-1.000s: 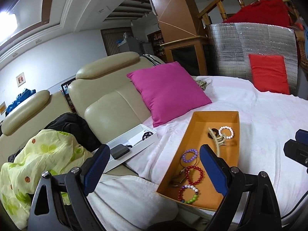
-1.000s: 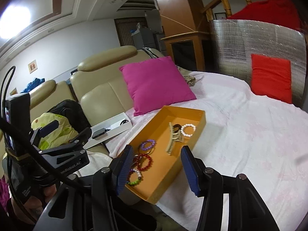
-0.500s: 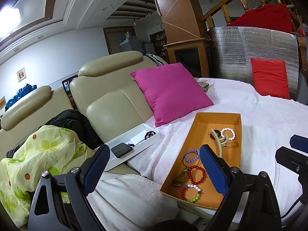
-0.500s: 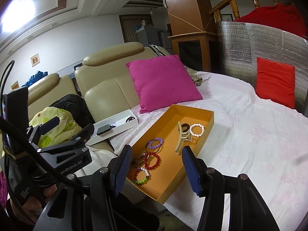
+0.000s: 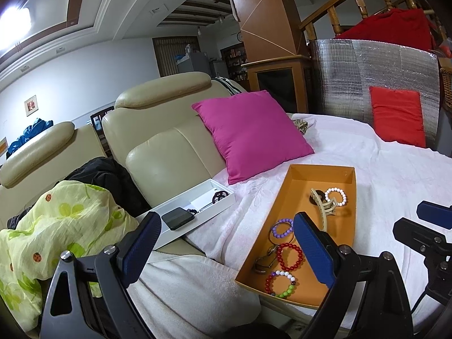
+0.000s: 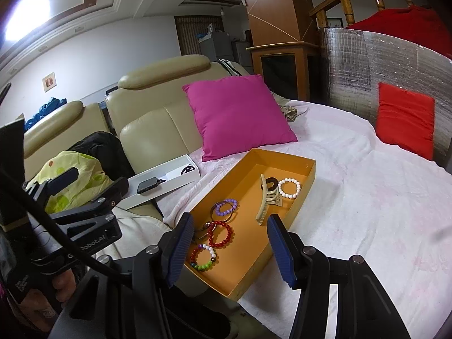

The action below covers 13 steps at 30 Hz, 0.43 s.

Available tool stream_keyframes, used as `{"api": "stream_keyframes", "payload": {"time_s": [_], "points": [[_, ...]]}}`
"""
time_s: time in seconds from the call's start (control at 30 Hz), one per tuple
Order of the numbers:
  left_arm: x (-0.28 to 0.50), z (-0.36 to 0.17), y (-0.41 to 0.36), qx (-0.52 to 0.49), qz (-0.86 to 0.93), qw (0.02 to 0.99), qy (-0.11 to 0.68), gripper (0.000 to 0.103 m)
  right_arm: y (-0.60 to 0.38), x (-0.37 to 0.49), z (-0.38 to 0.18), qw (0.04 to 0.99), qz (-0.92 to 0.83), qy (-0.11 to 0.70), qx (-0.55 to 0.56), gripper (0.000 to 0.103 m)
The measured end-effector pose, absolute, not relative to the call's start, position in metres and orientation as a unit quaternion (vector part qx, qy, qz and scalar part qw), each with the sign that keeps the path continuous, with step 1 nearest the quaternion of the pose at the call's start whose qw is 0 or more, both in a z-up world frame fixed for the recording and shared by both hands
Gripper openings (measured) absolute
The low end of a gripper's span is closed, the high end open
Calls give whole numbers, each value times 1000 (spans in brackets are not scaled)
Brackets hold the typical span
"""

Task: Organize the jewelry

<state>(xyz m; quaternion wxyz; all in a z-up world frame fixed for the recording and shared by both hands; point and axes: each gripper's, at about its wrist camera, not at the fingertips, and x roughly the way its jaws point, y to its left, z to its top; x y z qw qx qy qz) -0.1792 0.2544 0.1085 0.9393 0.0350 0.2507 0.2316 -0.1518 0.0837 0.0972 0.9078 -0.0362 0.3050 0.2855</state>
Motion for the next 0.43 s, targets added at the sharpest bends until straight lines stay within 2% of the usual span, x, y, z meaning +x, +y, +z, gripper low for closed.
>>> {"api": "stream_keyframes", "payload": {"time_s": [0.3,0.43], "points": [[-171,109,258,28,225,942,246,95,91,-137,92,906,288,308,-39,58],[-156,113,236,45,203,948,242,95,79,-126,91,909,281,307,-27,58]]}}
